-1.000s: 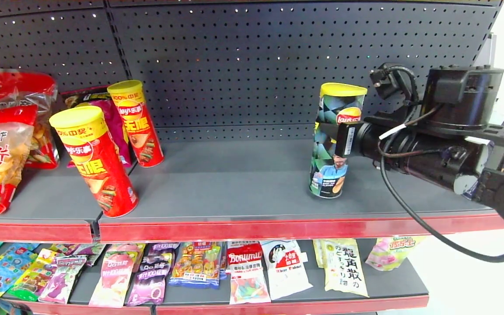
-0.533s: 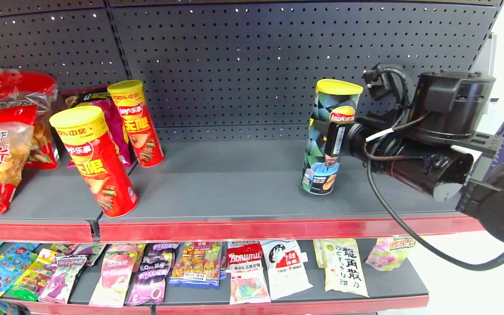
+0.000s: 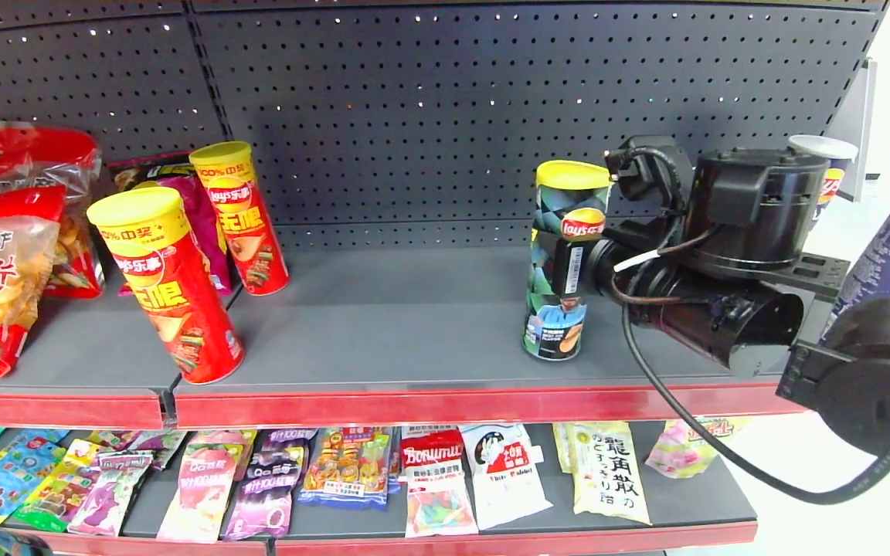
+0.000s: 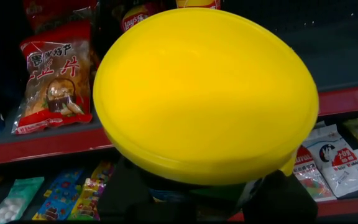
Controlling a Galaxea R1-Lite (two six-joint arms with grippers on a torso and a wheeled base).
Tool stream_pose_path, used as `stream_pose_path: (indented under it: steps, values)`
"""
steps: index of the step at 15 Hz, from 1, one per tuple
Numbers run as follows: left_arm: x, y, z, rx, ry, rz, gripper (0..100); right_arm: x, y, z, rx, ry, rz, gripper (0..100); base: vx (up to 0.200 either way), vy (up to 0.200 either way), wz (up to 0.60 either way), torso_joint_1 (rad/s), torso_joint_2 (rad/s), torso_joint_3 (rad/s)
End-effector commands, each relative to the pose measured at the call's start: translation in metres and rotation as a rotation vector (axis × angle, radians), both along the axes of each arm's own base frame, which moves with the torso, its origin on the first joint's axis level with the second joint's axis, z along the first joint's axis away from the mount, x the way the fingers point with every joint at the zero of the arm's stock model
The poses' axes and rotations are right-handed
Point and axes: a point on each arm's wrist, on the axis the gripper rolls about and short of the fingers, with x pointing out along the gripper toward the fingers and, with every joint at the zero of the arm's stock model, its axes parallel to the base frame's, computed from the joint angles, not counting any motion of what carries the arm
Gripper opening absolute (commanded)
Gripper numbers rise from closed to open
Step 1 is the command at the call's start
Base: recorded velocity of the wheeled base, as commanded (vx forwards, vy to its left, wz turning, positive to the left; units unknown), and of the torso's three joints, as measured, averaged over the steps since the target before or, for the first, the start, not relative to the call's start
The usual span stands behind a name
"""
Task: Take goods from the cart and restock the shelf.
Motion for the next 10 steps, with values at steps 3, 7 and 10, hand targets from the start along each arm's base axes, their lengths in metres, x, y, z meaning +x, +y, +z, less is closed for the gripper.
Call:
stream_pose_path:
  steps: [3,7,10]
  values:
    - [0.000,0.000,0.001,0.001,-0.005,0.000,0,-0.007,0.005,-0.009,-0.031,0.020,0.016,0,0.000,0.000,0.00,0.000,0.00,0.000]
    - [0.000,0.000,0.001,0.001,-0.005,0.000,0,-0.013,0.003,-0.012,-0.048,0.025,-0.042,0,0.000,0.000,0.00,0.000,0.00,0.000]
    - [0.000,0.000,0.001,0.001,-0.003,0.000,0,-0.013,0.003,-0.012,-0.045,0.021,-0.051,0,0.000,0.000,0.00,0.000,0.00,0.000]
